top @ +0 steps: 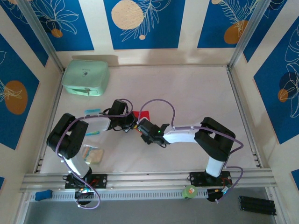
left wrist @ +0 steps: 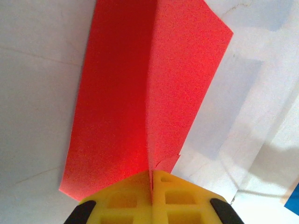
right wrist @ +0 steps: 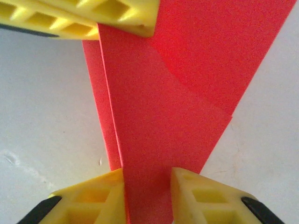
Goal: Fold a paper plane with a square sheet of paper (pick it up from the middle)
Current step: Fourth fold the wing at the center of the table.
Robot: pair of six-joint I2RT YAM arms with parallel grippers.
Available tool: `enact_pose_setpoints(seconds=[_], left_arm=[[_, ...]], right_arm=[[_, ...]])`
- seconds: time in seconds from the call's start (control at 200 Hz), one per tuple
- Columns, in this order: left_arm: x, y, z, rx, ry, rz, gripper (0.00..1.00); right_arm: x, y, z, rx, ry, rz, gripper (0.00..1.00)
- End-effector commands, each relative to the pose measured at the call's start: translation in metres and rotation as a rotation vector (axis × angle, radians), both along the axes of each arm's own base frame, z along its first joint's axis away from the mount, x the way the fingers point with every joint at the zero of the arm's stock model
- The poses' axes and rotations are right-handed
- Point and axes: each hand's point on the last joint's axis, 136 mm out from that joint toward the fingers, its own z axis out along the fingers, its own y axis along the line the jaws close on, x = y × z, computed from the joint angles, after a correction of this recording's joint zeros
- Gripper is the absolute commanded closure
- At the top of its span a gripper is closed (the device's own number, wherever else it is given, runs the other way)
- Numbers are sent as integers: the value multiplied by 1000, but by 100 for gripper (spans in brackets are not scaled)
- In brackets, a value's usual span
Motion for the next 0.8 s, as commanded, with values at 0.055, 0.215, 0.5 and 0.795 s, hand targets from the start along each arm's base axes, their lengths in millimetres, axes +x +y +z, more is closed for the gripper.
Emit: enact_pose_setpoints(seconds=[0.055,0.215,0.5,0.795], left_arm=[[6,3,12,5,-15,22,94],[5,4,11,17,-11,22,92],[9,32,19,61,-42,65,68],[0,57,22,74,-76,124,68]], right_arm=[[5,0,6,-12,-26,-17,78],[4,2,6,-7,-21,-1,79],[5,0,4,17,5,-5,84],[8,-4,4,42,18,-3,85]])
